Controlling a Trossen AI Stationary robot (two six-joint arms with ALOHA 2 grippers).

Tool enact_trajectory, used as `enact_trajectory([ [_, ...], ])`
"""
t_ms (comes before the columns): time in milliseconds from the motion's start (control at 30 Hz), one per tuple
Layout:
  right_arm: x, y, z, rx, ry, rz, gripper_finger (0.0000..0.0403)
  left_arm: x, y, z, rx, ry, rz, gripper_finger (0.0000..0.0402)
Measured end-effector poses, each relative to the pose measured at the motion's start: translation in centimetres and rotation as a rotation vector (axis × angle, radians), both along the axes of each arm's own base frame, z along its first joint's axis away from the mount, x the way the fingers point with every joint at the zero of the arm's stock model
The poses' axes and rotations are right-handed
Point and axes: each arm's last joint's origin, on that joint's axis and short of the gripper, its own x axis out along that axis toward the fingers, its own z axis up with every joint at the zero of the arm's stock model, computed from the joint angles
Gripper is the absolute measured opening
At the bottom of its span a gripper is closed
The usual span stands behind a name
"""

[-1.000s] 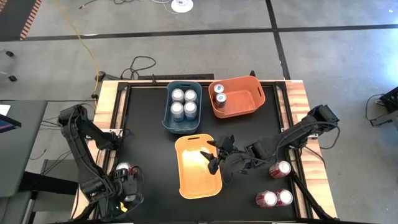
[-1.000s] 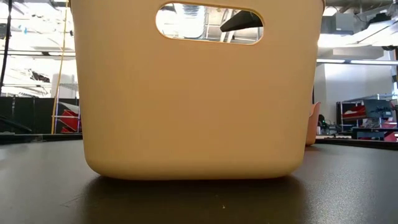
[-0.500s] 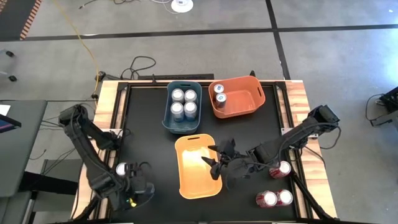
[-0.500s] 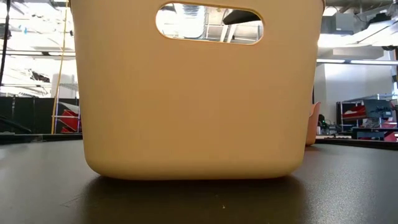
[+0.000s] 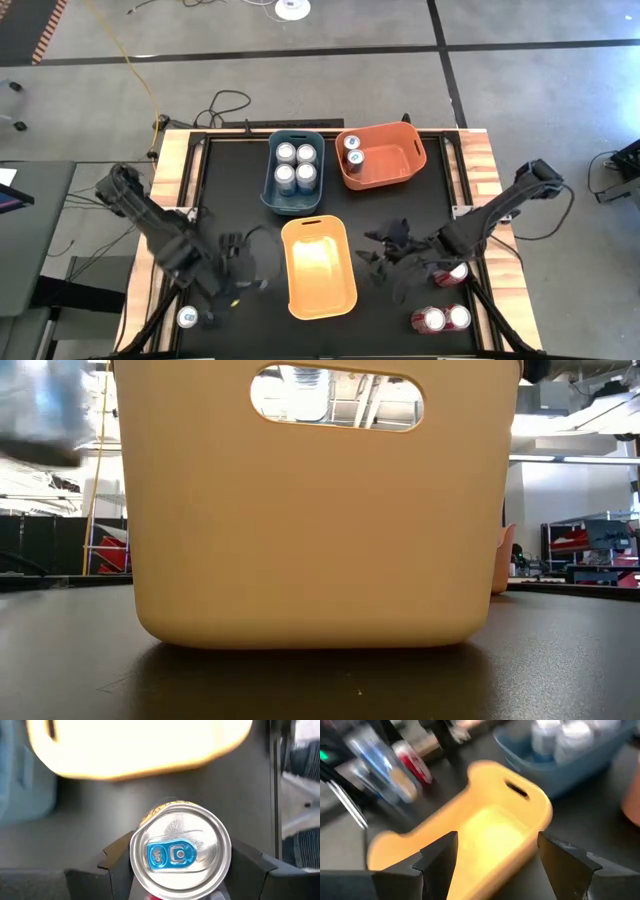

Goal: Sort soda cans
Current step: Put the left blue soda can into the orange bin

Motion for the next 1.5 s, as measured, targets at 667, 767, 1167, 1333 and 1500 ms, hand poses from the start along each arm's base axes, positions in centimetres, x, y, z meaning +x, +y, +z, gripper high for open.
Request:
enact_trajectory([
  [667,-2.4,-1.6,-2.2,0.019,0.293,-0.132,0.0291,10.1,15.3,4.5,0.034,-0.354,0.064,0.0231],
  [767,-2.4,-1.2,-2.5,0.049,0.301,-0.142,0.0291,12.1,16.4,3.1,0.028,-0.323,0.041,0.0231],
  [1167,-3.6,-1.1,-2.8,0.071,0.391,-0.163,0.0291,21.6,16.9,2.2,0.139,-0.345,-0.115,0.0231],
  [1333,-5.2,-1.4,-3.1,0.049,0.47,-0.268,0.0291,25.0,17.8,0.1,0.158,-0.243,-0.142,0.0231],
  [1500,-6.6,-0.8,-3.2,0.022,0.503,-0.289,0.0291,26.9,18.2,-4.4,0.13,-0.144,-0.176,0.0231],
])
